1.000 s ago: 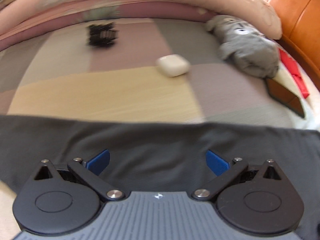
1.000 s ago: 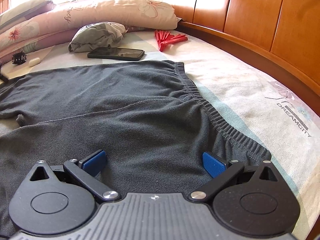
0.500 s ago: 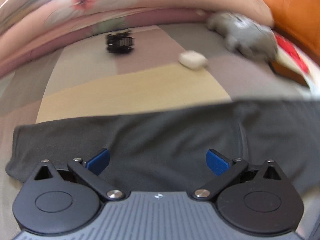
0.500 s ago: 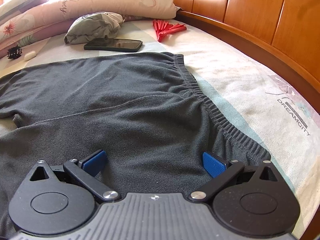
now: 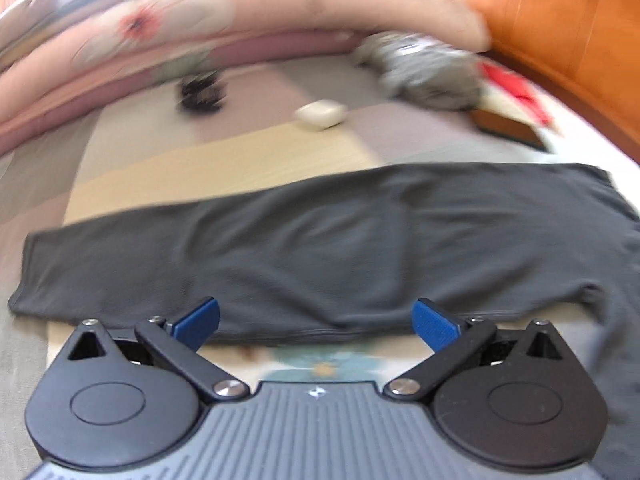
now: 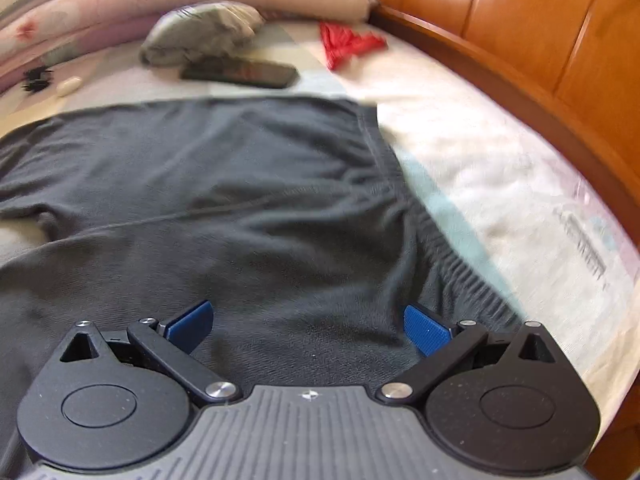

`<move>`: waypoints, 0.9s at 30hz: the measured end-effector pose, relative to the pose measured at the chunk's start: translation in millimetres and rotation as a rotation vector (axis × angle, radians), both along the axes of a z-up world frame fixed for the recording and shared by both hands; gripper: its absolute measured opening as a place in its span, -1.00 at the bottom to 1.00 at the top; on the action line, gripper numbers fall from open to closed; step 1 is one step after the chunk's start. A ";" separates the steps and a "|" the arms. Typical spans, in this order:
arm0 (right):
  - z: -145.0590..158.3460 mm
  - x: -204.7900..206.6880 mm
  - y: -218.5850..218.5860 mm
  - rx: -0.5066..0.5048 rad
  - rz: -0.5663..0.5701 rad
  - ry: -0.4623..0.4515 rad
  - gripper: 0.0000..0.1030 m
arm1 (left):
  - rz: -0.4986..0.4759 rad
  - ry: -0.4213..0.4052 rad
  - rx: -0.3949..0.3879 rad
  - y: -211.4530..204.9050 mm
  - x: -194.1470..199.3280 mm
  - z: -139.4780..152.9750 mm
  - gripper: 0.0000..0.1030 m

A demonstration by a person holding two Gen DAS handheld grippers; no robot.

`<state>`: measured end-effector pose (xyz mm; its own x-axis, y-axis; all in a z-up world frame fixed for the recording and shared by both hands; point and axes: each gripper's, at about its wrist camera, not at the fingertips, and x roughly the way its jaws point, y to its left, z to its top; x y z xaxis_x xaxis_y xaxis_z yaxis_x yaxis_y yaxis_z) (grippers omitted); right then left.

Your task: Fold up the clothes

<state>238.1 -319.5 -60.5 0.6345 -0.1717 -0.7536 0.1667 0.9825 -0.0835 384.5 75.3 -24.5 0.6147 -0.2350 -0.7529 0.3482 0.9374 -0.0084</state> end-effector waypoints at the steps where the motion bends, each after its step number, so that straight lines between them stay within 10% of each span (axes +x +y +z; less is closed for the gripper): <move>1: 4.4 -5.4 2.8 0.008 0.024 -0.015 1.00 | -0.035 -0.009 0.002 -10.1 -9.4 5.3 0.98; 15: -20.0 -40.4 0.3 0.077 0.117 0.006 1.00 | -0.448 -0.035 0.016 -135.8 -143.7 31.8 0.98; 27: -20.9 -58.9 -5.5 0.070 0.191 -0.040 1.00 | -0.269 0.106 0.053 -134.1 -194.9 -35.8 0.98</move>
<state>179.2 -325.1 -81.3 0.6800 0.0063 -0.7331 -0.0215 0.9997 -0.0114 189.5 -58.9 -60.3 0.4529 -0.3379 -0.8251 0.5842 0.8115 -0.0116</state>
